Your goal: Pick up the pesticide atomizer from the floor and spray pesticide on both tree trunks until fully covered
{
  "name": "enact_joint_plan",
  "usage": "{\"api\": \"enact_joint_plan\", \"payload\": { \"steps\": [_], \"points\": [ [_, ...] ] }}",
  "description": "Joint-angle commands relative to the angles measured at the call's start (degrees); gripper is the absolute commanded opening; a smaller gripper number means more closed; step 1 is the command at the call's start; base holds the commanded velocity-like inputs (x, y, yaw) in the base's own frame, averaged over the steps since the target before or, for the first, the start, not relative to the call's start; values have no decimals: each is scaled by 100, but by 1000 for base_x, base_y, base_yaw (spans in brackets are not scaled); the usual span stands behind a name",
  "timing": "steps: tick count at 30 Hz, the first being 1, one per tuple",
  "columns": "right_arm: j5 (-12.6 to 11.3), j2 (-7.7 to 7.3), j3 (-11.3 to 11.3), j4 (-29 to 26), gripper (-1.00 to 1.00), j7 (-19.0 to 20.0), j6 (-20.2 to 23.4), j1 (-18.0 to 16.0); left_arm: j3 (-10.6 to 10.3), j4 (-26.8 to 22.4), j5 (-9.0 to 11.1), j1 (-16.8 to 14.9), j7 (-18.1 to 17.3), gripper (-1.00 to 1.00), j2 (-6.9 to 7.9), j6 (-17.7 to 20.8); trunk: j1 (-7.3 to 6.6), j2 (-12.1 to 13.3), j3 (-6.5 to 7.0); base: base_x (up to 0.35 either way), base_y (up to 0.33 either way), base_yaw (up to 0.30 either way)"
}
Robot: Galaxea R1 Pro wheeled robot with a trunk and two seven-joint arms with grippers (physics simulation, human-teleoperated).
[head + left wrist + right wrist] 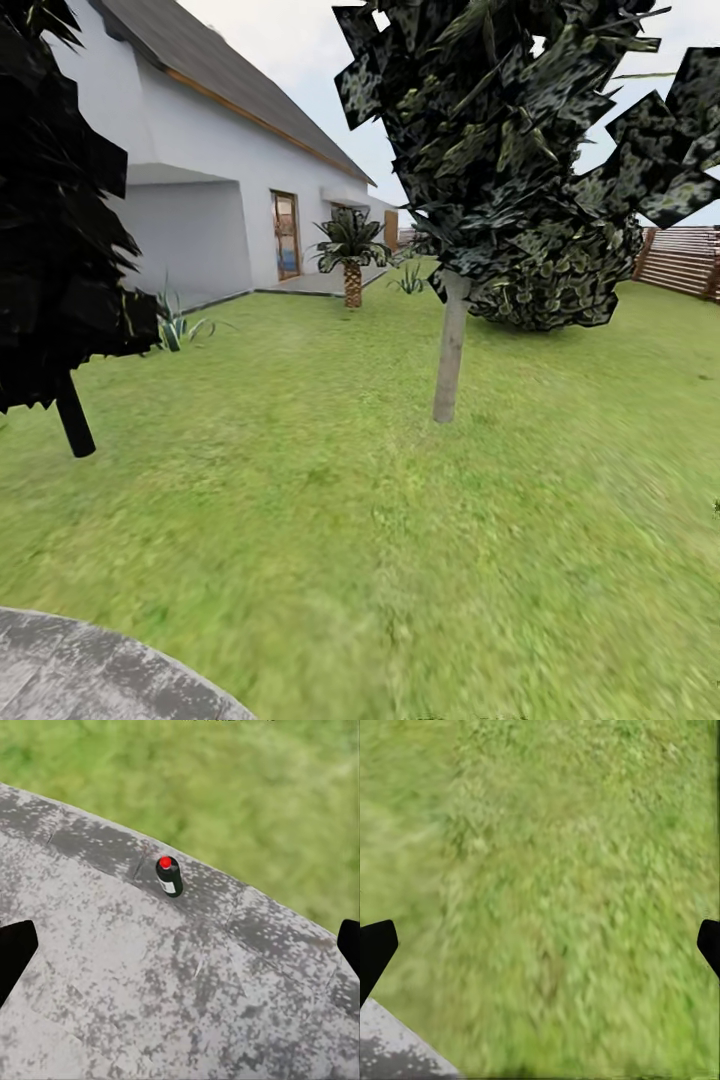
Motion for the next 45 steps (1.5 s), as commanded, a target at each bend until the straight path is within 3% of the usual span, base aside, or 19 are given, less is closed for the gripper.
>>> {"api": "enact_joint_plan", "payload": {
  "steps": [1, 11, 45],
  "points": [
    [0, 0, 0, 0, 100, 1, 0, 0, -1, 0, 0, 0, 0, 100, 0, 0, 0, 0, 0, 0, 309, -270],
    [0, 0, 0, 0, 100, -1, 0, 0, -2, 0, 0, 0, 0, 100, -4, 0, 0, 0, 0, 0, 309, -229],
    [0, 0, 0, 0, 100, -1, 0, 0, 7, 0, 0, 0, 0, 100, 1, 0, 0, 0, 0, 35, 315, -23]
  ]
}}
